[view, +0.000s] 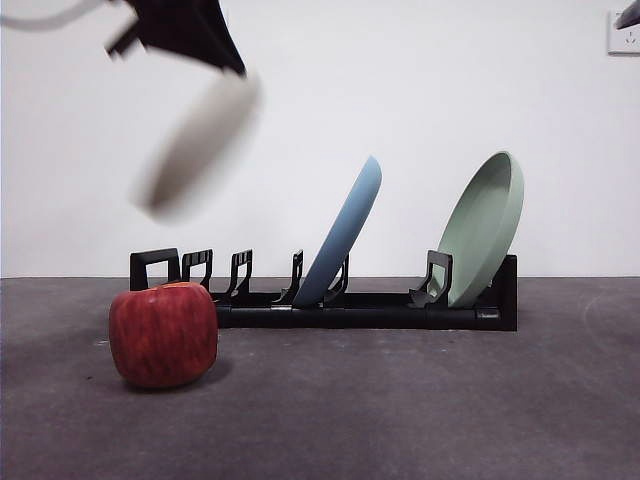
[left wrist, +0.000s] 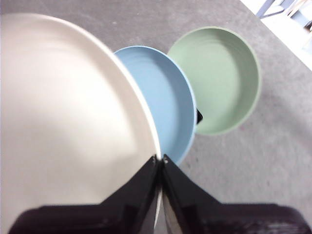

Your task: Take the yellow plate from the plate rack,put the plate on the table,take the apple from the table,put the apple in the plate

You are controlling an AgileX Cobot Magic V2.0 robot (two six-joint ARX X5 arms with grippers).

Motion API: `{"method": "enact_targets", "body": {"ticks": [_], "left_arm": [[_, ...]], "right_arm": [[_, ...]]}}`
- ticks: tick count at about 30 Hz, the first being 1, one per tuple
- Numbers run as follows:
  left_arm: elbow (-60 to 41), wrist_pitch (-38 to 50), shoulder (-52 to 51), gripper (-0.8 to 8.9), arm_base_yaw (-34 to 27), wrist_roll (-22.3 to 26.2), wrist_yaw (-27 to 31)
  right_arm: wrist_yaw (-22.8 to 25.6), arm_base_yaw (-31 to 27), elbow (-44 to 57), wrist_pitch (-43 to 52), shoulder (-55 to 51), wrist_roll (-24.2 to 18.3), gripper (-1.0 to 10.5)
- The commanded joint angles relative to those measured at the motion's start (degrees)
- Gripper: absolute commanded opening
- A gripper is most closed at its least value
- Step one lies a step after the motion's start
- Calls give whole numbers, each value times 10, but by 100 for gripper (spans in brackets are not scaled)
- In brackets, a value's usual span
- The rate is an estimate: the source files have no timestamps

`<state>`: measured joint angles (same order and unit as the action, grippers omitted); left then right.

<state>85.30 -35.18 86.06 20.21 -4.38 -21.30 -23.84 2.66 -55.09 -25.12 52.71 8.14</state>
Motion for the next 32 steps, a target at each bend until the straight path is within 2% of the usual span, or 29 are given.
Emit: {"method": "enact_targets", "body": {"ticks": [1, 6, 12, 15, 20, 23, 27, 32], "left_arm": [[3, -46, -45, -9, 16, 43, -2], [3, -123, -120, -8, 69, 63, -1], [2, -186, -149, -8, 188, 70, 9], [2, -191, -135, -8, 265, 70, 70], [2, -187, -79, -9, 390, 59, 185], [2, -177, -35, -9, 436, 59, 221], [2, -147, 35, -8, 473, 59, 232], [2, -114, 140, -9, 492, 62, 278]], "right_arm": [[2, 1, -5, 7, 1, 0, 315], [2, 1, -8, 7, 1, 0, 315], [3, 1, -23, 7, 1, 0, 315], [2, 1, -38, 7, 1, 0, 315], [2, 1, -66, 6, 1, 0, 315], [2, 1, -83, 6, 1, 0, 315], [2, 1, -99, 6, 1, 6, 315], [2, 1, -111, 1, 1, 12, 315]]}}
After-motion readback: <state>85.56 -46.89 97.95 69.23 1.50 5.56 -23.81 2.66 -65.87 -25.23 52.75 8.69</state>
